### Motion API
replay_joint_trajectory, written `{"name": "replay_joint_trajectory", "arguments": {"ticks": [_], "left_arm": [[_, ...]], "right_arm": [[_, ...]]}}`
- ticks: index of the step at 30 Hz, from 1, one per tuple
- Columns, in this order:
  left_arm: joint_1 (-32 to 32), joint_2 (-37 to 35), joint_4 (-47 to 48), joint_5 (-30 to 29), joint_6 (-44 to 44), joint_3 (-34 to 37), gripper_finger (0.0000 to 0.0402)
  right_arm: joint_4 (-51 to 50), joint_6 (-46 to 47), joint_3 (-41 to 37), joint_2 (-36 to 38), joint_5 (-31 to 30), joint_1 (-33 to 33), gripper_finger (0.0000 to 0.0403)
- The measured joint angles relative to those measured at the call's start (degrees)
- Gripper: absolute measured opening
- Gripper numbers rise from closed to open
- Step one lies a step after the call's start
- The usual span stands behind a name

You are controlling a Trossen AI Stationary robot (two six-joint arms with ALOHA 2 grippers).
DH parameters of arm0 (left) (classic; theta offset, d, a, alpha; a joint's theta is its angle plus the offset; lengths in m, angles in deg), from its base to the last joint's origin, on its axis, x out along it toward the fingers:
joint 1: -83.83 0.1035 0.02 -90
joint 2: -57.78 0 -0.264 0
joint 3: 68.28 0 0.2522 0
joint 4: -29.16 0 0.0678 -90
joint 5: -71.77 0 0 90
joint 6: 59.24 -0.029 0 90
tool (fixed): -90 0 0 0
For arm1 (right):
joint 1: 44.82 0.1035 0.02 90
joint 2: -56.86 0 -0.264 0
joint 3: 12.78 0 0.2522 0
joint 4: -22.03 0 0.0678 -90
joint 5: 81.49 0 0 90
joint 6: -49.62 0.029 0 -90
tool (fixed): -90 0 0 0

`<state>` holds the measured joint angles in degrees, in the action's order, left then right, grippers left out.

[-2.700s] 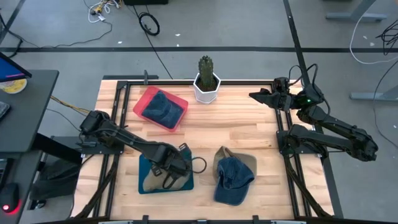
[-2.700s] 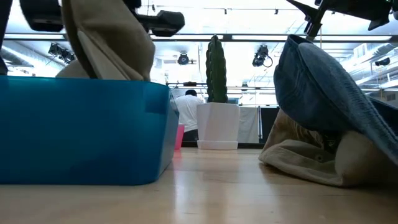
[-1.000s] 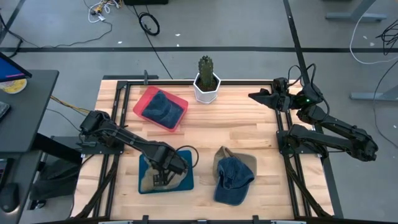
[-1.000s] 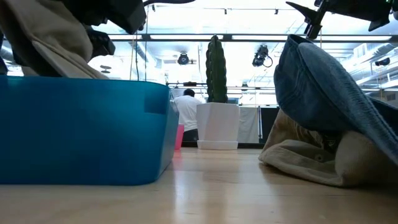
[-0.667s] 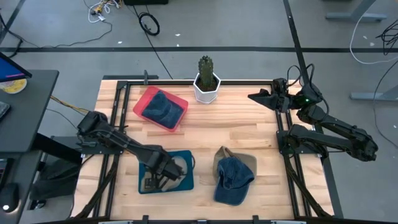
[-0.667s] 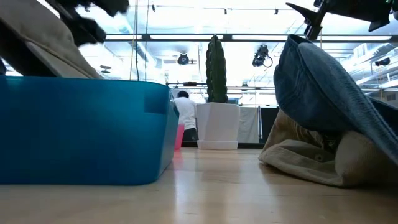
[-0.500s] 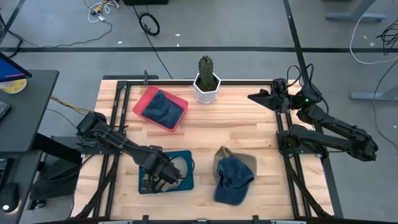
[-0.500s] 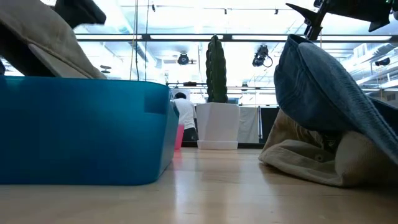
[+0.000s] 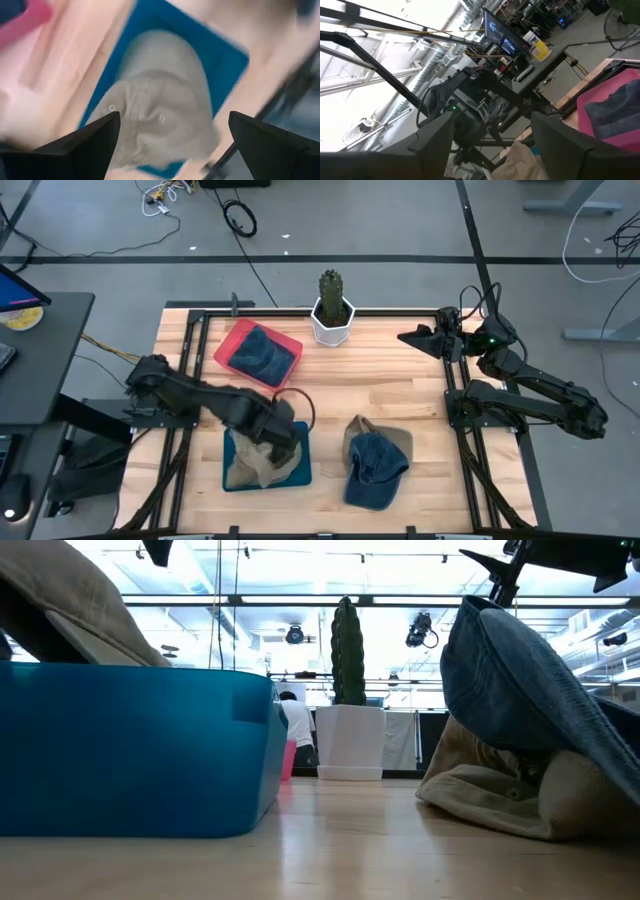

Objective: Pick & Place hat
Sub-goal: Put the top brown cap into the blue bin

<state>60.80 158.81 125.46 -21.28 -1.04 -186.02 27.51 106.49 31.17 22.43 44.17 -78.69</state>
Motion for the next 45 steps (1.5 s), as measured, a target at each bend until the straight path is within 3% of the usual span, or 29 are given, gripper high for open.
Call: {"name": "replay_joint_trajectory", "arguments": {"ticks": [6, 12, 22, 28, 32, 39, 45], "left_arm": [[2.5, 0.1, -6.4, -0.5, 23.1, 4.9, 0.0362], [0.3, 0.1, -12.9, 0.3, 32.9, 9.9, 0.0326], [-4.9, 0.7, -13.5, 0.8, 45.8, 9.9, 0.0289], [-6.8, 4.0, -16.2, 1.2, 49.5, 9.9, 0.0278], [-8.0, 5.4, -16.0, 4.7, 50.6, 9.9, 0.0267], [-11.5, 5.5, -7.1, 10.3, 53.7, 9.9, 0.0236], [-12.5, 5.4, -0.3, 10.3, 53.7, 9.9, 0.0213]], "right_arm": [[-0.1, 0.7, 0.0, 0.0, 1.5, 0.0, 0.0268], [-0.1, 0.8, 0.0, 0.0, 2.7, 0.0, 0.0268], [-0.6, 0.2, 0.0, 0.0, 5.2, -0.1, 0.0268], [-1.0, -0.3, 0.0, 0.0, 5.9, -0.1, 0.0268], [-1.7, -0.4, 0.0, 0.0, 6.0, -0.1, 0.0268], [-3.2, -1.2, 0.0, 0.0, 6.0, -0.1, 0.0268], [-3.1, -0.3, 0.0, 0.0, 6.0, -0.1, 0.0268]]}}
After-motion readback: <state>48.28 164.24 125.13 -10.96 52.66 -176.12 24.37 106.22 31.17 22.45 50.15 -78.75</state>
